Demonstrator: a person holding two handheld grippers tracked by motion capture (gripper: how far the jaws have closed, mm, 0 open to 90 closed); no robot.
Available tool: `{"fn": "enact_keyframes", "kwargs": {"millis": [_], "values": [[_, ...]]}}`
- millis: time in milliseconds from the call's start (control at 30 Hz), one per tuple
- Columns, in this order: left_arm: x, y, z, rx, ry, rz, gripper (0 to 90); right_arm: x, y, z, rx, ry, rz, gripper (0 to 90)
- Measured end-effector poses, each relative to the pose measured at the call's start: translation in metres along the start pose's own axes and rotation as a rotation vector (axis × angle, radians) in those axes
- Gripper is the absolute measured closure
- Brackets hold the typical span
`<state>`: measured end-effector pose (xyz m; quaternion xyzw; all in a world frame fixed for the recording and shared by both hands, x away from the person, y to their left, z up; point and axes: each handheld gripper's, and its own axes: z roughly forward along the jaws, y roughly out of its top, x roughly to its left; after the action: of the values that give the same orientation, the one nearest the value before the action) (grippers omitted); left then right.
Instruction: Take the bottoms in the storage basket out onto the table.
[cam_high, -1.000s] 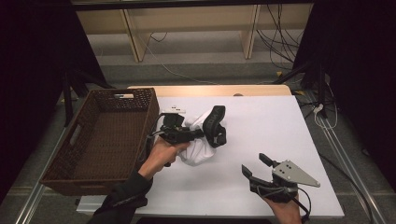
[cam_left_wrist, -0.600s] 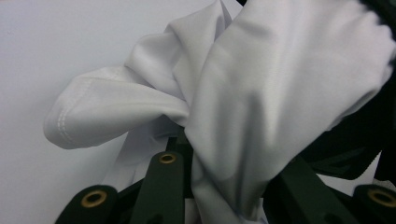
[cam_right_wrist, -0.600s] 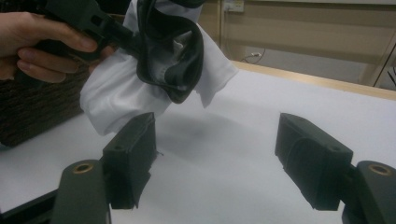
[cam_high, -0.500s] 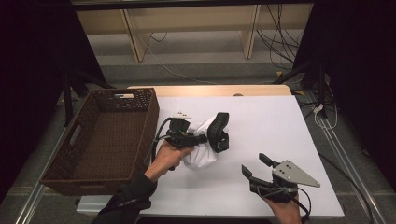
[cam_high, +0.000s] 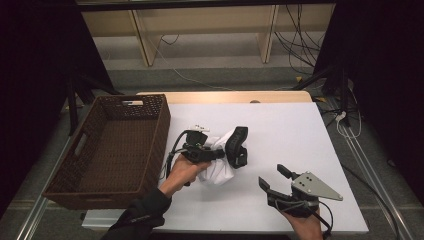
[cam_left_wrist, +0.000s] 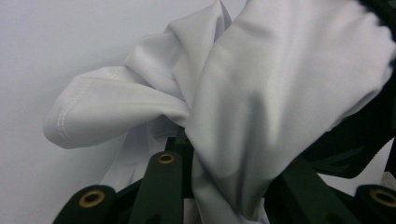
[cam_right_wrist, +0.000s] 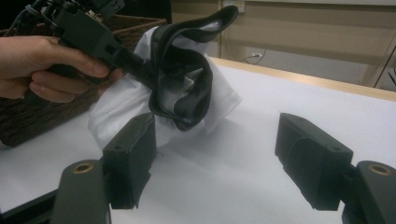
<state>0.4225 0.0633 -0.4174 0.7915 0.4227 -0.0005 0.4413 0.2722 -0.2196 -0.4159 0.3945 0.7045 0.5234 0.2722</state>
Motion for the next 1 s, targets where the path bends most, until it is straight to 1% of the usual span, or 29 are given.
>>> {"fn": "enact_keyframes", "kwargs": {"millis": [100,233,567,700,867,1000], "values": [[0.001,-0.002,0.003,0.008,0.001,-0.006,72.9,0.0,0.0,0.0,-0.001,0.0,0.0,30.2],[0.001,-0.003,0.005,0.021,0.007,0.003,72.8,0.0,0.0,0.0,-0.001,0.001,0.001,30.2],[0.002,-0.008,0.013,0.039,0.013,-0.001,71.8,0.0,0.0,0.0,0.002,0.0,0.0,30.2],[0.001,-0.01,0.016,0.058,0.004,0.003,70.5,0.0,0.0,0.0,0.001,0.0,0.0,30.2],[-0.001,-0.012,0.021,0.077,0.004,0.013,69.0,0.0,0.0,0.0,0.002,0.0,0.001,30.2],[-0.001,-0.014,0.023,0.082,-0.009,0.002,66.6,0.0,0.0,0.0,0.003,0.001,0.0,30.2]]}}
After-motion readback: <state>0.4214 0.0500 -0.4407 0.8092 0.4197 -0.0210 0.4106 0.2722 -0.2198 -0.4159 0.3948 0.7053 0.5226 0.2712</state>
